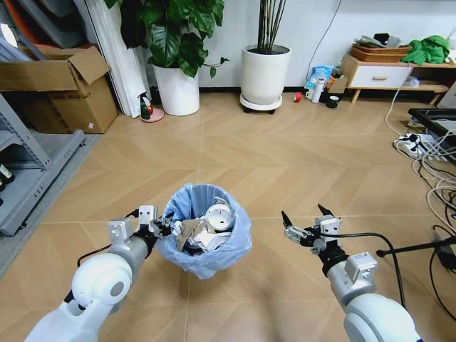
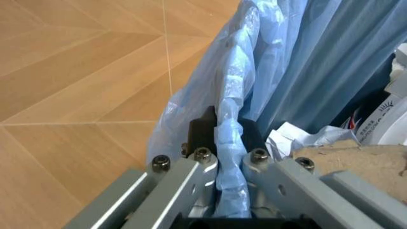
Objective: Pick up the trash bin and place the garbage on the floor into it.
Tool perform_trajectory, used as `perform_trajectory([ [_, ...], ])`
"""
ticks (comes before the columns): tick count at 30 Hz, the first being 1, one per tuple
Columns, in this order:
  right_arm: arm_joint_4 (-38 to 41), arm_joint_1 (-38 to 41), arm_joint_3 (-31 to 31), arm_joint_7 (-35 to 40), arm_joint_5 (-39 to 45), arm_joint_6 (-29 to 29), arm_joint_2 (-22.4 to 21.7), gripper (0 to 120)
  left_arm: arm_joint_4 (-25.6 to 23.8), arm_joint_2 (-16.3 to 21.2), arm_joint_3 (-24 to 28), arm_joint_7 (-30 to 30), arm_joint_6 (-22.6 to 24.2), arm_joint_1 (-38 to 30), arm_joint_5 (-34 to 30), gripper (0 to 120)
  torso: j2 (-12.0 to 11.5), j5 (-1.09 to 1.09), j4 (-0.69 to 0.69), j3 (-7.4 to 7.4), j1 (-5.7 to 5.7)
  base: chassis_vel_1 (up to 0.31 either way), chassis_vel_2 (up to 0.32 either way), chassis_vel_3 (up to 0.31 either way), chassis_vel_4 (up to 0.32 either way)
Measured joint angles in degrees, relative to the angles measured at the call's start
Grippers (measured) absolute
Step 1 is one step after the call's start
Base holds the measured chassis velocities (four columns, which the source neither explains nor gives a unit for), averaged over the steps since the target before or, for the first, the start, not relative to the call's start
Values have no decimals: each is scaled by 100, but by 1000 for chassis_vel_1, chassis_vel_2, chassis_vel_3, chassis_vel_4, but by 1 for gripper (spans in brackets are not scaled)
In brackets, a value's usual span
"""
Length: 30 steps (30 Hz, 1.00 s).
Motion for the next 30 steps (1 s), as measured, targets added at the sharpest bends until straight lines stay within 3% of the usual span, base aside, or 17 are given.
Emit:
perform_trajectory([
  [11,-28,23,11,-73,40,26,10,100,7,-1,-12,0,0,-1,-8,0,0,0,1,-1,-1,123,-56,-125,66],
  [30,-71,53,4,-80,-12,54,76,100,-61,-51,-72,-34,2,141,21,0,0,0,1,0,0,-5,5,9,-3],
])
